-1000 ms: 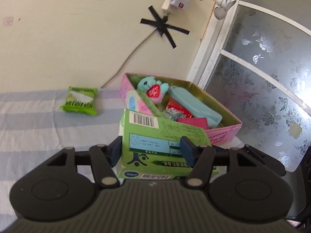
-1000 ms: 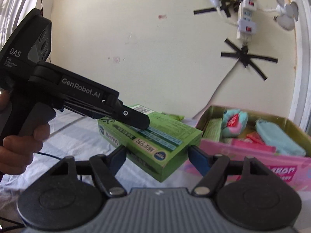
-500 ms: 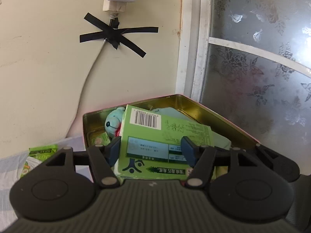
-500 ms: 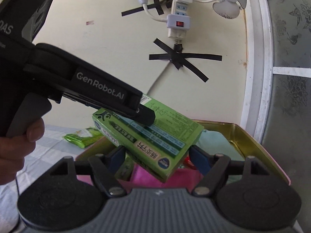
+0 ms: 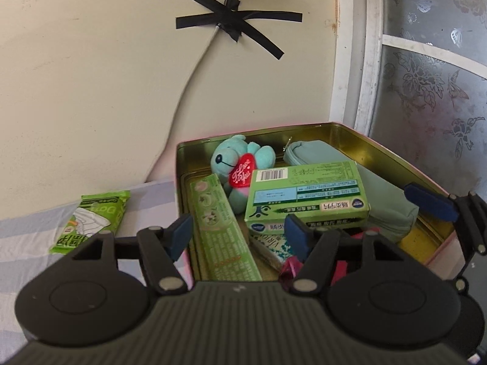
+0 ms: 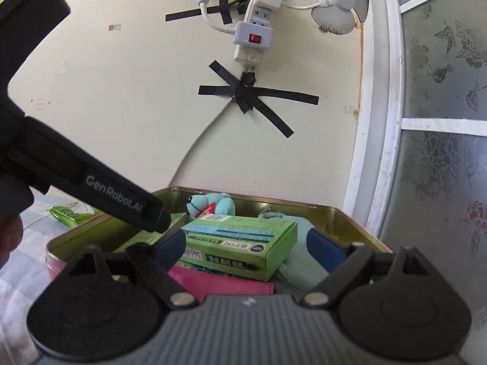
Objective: Organize objects
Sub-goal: 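Lower the green box into the tin and open the right gripper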
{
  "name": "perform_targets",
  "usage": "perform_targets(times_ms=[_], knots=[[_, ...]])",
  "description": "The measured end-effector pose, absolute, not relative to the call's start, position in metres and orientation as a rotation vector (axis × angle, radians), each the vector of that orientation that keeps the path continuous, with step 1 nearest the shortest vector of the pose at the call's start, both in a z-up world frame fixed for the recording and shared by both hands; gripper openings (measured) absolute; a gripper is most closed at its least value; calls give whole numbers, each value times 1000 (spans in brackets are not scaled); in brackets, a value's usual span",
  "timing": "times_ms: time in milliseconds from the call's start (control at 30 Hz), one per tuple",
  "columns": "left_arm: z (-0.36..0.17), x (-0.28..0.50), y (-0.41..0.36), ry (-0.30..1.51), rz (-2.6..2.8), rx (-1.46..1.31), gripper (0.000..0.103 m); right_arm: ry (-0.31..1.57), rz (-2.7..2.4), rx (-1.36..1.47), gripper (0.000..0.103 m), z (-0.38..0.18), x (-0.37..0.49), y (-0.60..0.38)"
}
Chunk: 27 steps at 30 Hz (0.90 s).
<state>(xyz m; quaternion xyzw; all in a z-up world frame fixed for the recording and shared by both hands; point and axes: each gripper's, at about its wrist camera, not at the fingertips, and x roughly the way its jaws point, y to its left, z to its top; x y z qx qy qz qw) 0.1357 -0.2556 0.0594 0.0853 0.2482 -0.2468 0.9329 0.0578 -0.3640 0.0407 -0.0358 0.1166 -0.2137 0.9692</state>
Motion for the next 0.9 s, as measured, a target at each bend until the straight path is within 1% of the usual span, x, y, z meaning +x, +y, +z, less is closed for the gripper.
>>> perform_targets(times_ms=[133,233,500,700,900], knots=[[66,117,-237,480,-463,178,69,243,-438,-3,91,46,49,-365],[67,103,-221,471,-443,175,74,218,-454,90,91,50,29,-364],[56,80,-191,496,-406,196,74,147,-510,314,93,50,-26,-351],[45,74,-164,522,-367,189,74,225,-451,407,93,41,-25,-334],[37,75,-125,533,-288,168,74,284,-351,349,93,43,-10,-295]])
